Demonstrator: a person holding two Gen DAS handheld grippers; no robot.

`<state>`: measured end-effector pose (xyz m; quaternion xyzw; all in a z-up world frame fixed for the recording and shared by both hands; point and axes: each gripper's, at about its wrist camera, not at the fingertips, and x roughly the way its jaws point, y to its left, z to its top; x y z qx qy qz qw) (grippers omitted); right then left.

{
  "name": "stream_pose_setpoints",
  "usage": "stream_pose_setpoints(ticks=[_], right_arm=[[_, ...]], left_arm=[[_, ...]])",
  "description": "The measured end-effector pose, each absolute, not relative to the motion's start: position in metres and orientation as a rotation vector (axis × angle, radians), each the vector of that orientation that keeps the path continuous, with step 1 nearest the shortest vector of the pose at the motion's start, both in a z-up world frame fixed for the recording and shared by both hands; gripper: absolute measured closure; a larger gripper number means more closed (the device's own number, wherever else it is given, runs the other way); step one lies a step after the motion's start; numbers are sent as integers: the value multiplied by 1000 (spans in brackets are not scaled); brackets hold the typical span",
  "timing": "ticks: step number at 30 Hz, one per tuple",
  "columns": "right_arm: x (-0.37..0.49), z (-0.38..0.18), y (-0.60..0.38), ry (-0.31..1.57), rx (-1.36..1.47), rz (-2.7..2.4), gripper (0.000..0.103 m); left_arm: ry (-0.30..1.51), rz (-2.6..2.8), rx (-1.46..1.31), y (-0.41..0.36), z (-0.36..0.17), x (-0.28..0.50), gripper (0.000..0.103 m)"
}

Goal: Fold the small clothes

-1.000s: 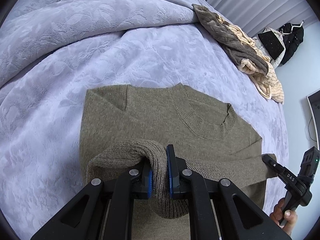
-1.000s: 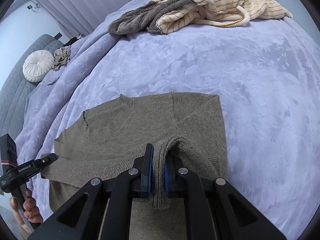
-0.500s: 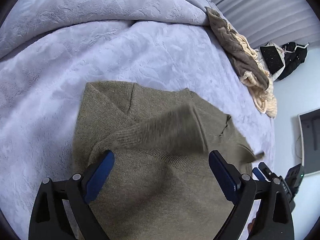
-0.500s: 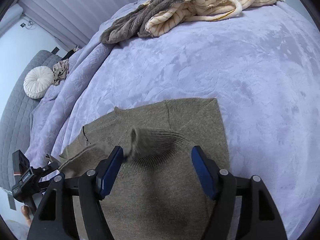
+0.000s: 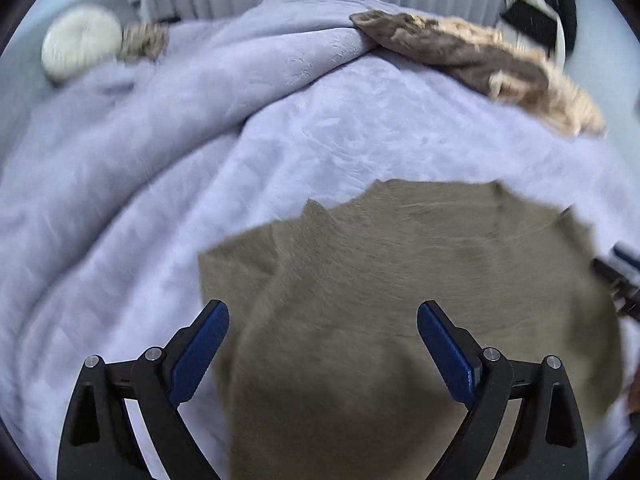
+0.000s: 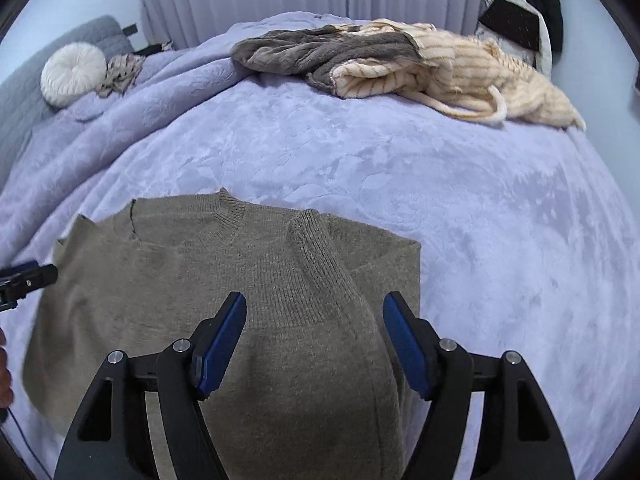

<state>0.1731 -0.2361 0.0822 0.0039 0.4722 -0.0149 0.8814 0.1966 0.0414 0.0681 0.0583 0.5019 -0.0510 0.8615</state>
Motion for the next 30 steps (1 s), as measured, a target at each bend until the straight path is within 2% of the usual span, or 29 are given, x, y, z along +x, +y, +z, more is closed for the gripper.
stream_pose_setpoints(ticks=[4,8,9,10,11,12,13,14,16,21,23,27,29,30], right_arm=[[195,67,-234,1016,-106,-18,29],[217,51,-241,1059,-89,53,29],[221,48,-242,1064,-74,70,34],[223,46,-243,1069,-61,86,56],[227,42,-243,1083,-44,109,71],[229,39,-244,1095,-30,113,85],[229,39,-245,1093,-22,104,93],[229,40,-247,1090,2,110,94],[227,46,-253,1074,60,116,95],[223,64,-262,997,108,86,96],[231,55,-258,1018,72,58,96],[240,34,-256,1055,49,37,95],[239,37,-258,1061,52,41,89],[237,41,-259,1070,62,39,83]], left_arm=[[1120,-156,65,62,46,220,7],[1176,-252,-65,82,30,236,7],[1173,-265,-62,81,29,237,8],[1166,-278,-51,80,29,237,14],[1162,-287,-35,78,29,237,35],[1165,-295,-21,76,28,237,45],[1163,-290,-16,75,28,237,54],[1153,-290,-16,75,31,237,72],[1138,-319,-50,79,38,237,96],[1118,-260,-74,81,38,243,96],[1169,-250,-139,87,19,250,96],[1181,-258,-237,97,15,253,95],[1191,-265,-250,100,19,250,95],[1194,-258,-249,101,23,247,95]])
